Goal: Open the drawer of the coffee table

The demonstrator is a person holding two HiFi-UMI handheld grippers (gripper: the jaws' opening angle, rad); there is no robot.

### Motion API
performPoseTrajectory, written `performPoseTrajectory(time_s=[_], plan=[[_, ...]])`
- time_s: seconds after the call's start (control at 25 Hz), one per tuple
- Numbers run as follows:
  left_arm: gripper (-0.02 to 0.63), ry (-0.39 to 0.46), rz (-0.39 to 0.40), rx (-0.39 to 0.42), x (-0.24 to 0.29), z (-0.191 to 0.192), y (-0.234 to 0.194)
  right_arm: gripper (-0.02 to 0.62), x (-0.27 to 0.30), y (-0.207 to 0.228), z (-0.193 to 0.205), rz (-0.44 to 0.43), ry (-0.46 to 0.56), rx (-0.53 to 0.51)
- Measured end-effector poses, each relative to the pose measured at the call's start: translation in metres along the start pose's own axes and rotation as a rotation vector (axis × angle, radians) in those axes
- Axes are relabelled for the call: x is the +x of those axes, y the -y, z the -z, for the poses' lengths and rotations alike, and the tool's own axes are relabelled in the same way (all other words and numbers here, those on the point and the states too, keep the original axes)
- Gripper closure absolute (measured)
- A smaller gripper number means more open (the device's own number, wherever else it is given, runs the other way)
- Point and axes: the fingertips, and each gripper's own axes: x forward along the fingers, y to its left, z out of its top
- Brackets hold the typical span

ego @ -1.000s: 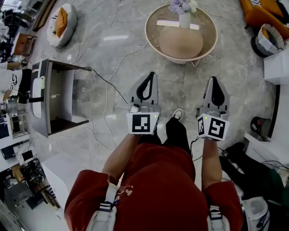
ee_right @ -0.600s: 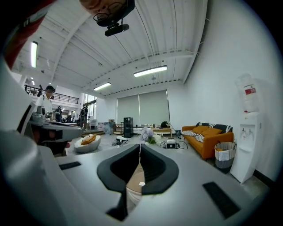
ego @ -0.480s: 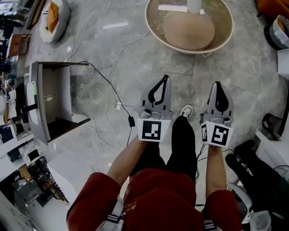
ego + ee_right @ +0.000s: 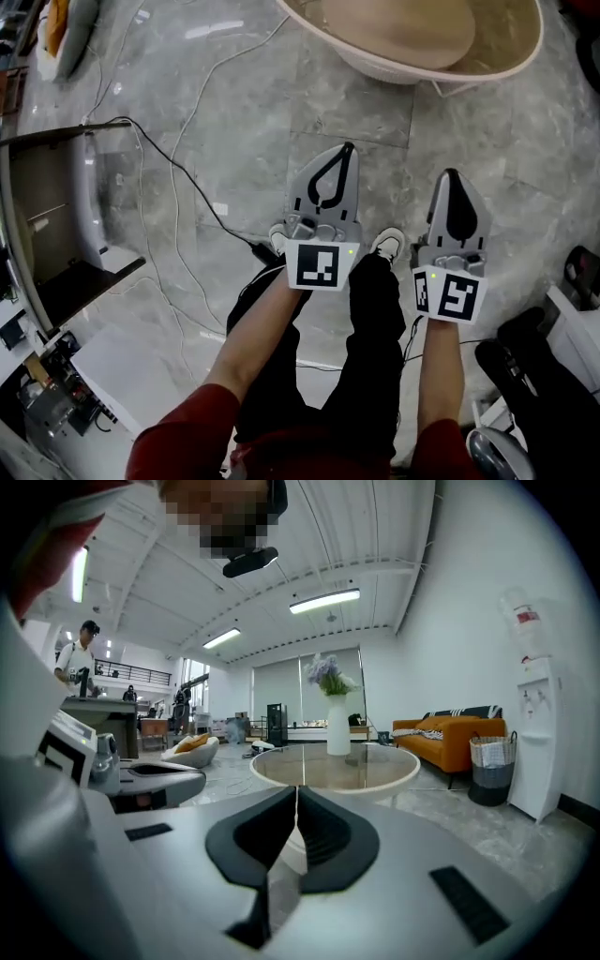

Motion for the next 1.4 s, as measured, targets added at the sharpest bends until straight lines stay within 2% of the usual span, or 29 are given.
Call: performPoseTrajectory(time_s=[0.2,0.4,0.6,0.64,0.76,0.88,1.08,1.16,1.24,1.32,1.4], plan=[[0.594,0.011,-0.025,-0.006,0.026,0.125,0.007,0.572,0.047,0.004,0.098,0.015,0.053,-0.040],[0.592,0.092,-0.035,0.030,0.057,0.202,0.007,0.572,0.094,0.022,0.180,0.041,0.125,-0.086],[0.592,0.097,-0.064,0.039,0.073,0.272,-0.002,0.572,0.122,0.035,0.251,0.057,0.151,-0.067],[0.592,0.083,-0.074,0.026,0.075,0.285,-0.004,0.572,0.126,0.037,0.262,0.057,0.152,-0.067],[0.592,-0.054,-0.100,-0.076,0.077,0.336,-0.008,0.572,0.130,0.040,0.289,0.063,0.154,-0.065],[0.592,-0.062,-0.106,-0.099,0.079,0.354,-0.011,0.572,0.128,0.039,0.306,0.049,0.140,-0.055],[0.592,-0.110,-0.077,-0.118,0.086,0.375,-0.003,0.572,0.129,0.019,0.321,-0.049,0.095,-0.106],[0.592,-0.116,-0.056,-0.182,0.096,0.383,0.001,0.572,0.129,0.015,0.323,-0.067,0.093,-0.111],[0.586,-0.086,-0.045,-0.281,0.109,0.386,0.000,0.572,0.132,0.015,0.325,-0.072,0.090,-0.102],[0.522,-0.050,-0.025,-0.408,0.126,0.391,-0.001,0.572,0.135,0.018,0.326,-0.064,0.088,-0.084],[0.463,-0.054,0.008,-0.563,0.141,0.403,0.000,0.572,0.136,0.022,0.327,-0.056,0.086,-0.065]])
